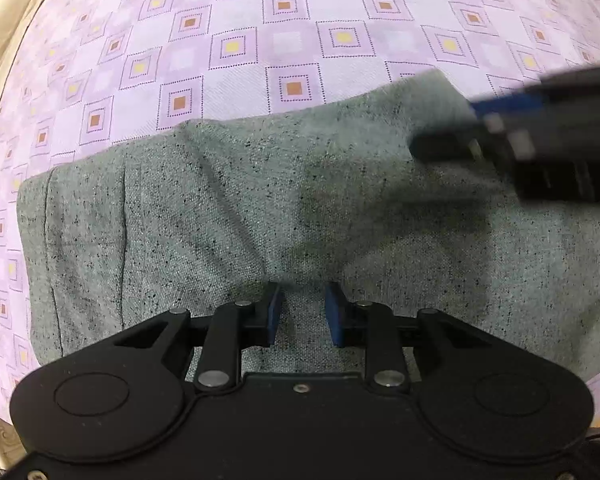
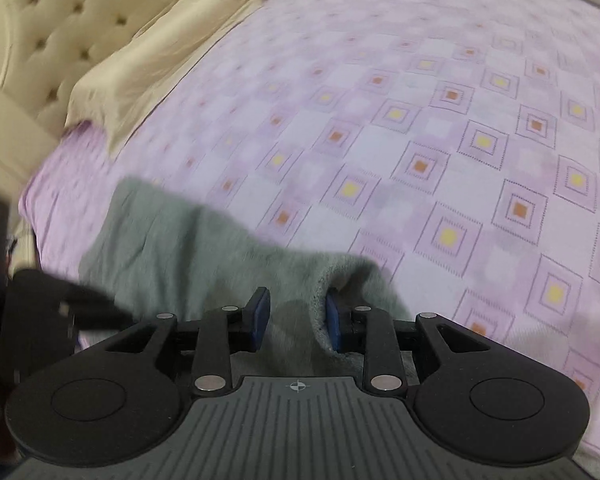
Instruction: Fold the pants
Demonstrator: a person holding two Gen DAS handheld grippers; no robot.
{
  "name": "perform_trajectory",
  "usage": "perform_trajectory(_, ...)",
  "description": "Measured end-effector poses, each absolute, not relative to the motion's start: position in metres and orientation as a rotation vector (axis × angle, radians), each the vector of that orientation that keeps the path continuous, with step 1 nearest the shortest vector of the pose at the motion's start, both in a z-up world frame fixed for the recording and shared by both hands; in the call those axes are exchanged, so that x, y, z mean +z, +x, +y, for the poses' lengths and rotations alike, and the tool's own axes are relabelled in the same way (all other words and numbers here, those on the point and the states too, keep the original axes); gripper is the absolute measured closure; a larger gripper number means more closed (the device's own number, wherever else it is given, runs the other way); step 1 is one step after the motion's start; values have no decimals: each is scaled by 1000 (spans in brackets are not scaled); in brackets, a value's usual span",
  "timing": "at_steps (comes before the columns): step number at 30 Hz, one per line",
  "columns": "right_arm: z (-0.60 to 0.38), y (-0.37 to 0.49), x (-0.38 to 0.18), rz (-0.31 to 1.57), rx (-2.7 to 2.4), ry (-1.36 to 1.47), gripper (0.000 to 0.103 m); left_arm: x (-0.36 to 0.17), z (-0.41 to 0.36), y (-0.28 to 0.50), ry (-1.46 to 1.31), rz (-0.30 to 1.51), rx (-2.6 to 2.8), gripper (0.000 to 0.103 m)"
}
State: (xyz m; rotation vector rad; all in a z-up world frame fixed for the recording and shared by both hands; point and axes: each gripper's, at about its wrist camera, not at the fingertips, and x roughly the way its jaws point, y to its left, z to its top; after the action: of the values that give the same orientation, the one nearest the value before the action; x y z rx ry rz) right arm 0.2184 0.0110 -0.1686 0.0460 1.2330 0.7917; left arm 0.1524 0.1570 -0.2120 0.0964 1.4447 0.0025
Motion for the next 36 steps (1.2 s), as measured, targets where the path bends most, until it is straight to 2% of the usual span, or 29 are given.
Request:
perform_trajectory(8,0,233,-190,1322,725,210,74,-212,156,144,101,1426,-8,67)
perform_trajectory(10,-3,233,-184,1273,712,205,101,-212,155,141,108,1420,-12,67)
perform_trajectory(12,3,242,-174,1160,633,140,101,-210,153,138,112,1418,-11,67)
perform_trajectory(15,15,252,-189,1217,593,82,101,-207,150,128,121,1414,-6,67)
perform_trajectory(18,15,245,-179,1190,637,35,98,-206,144,118,167,1415,-22,67)
perform_trajectory(20,-3,236,-159,1115,642,49,91,-203,140,114,194,1425,-42,67)
perform_trajectory(21,-16,229,-148,1069,628,26,80,-202,140,112,203,1431,-55,67)
perform_trajectory(22,-24,223,-141,1043,601,-14,76,-201,141,110,208,1442,-69,67)
perform_trajectory(25,-57,210,-137,1034,483,-139,76,-200,142,105,194,1471,-98,67)
perform_trajectory(29,-93,198,-153,1124,438,-241,76,-197,148,99,203,1503,-146,67)
perform_trajectory(32,-90,180,-164,1239,542,-264,76,-191,145,98,246,1513,-189,67)
perform_trajectory(36,-83,150,-164,1253,582,-304,75,-166,141,112,221,1484,-211,67)
